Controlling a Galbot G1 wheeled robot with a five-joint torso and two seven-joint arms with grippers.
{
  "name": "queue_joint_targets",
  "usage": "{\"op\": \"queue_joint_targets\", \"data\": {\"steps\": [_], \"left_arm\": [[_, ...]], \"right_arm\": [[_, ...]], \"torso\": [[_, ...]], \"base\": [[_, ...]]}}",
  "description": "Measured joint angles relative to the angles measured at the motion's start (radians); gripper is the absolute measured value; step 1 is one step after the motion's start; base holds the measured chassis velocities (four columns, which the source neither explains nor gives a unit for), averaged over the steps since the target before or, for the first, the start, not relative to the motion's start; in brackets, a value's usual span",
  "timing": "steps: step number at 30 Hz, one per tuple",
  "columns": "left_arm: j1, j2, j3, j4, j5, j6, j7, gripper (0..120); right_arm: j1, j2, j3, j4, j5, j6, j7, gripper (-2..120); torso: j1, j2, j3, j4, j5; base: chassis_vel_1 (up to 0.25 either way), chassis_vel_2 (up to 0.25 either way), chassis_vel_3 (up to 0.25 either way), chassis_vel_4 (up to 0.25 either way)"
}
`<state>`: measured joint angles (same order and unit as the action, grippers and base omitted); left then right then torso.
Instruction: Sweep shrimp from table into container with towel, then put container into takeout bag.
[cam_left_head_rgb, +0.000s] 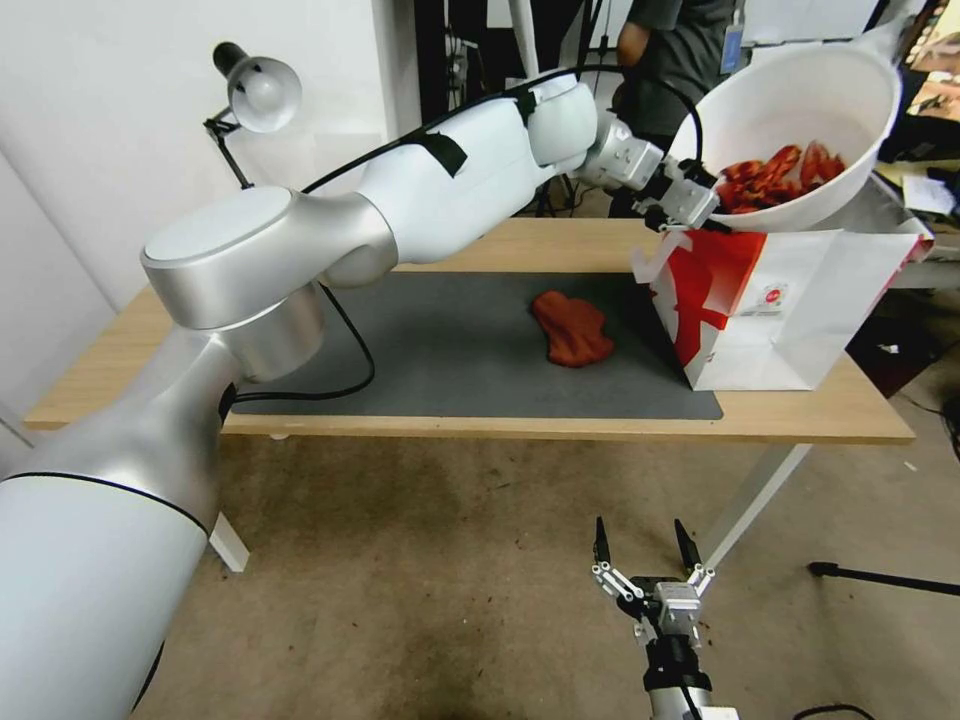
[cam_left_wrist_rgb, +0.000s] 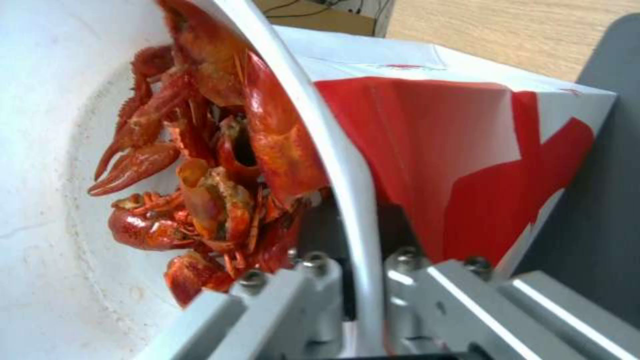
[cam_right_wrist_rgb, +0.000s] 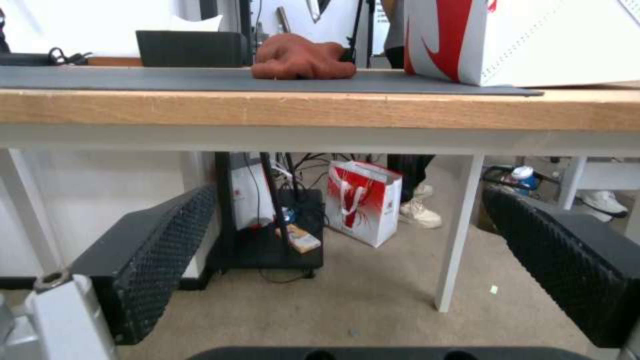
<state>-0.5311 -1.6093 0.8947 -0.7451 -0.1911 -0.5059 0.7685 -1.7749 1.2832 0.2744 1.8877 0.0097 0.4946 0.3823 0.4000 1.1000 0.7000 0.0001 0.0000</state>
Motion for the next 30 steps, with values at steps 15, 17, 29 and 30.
{"op": "queue_joint_targets", "data": {"steps": [15,17,29,30], "left_arm": [[-0.008,0.001,-0.015,-0.014,-0.016,0.005,-0.074,60],[-0.008,0.001,-0.013,-0.014,-0.028,0.006,-0.079,66],[0.035,0.016,-0.100,0.031,-0.040,0.028,-0.105,100],[0.040,0.023,-0.104,0.029,-0.039,0.036,-0.124,100]], "right_arm": [[0.030,-0.003,-0.014,-0.031,-0.001,-0.002,-0.003,100],[0.033,-0.005,-0.016,-0.031,-0.001,-0.004,-0.003,100],[0.073,-0.050,-0.027,-0.047,0.014,-0.016,0.000,100],[0.076,-0.052,-0.029,-0.049,0.018,-0.018,0.000,100]], "torso": [[0.000,0.000,0.000,0.0000,0.0000],[0.000,0.000,0.000,0.0000,0.0000],[0.000,0.000,0.000,-0.0001,0.0000],[0.000,0.000,0.000,-0.0002,0.0000]], "base": [[0.000,0.000,0.000,0.000],[0.000,0.000,0.000,0.000],[0.000,0.000,0.000,0.000],[0.000,0.000,0.000,0.000]]}}
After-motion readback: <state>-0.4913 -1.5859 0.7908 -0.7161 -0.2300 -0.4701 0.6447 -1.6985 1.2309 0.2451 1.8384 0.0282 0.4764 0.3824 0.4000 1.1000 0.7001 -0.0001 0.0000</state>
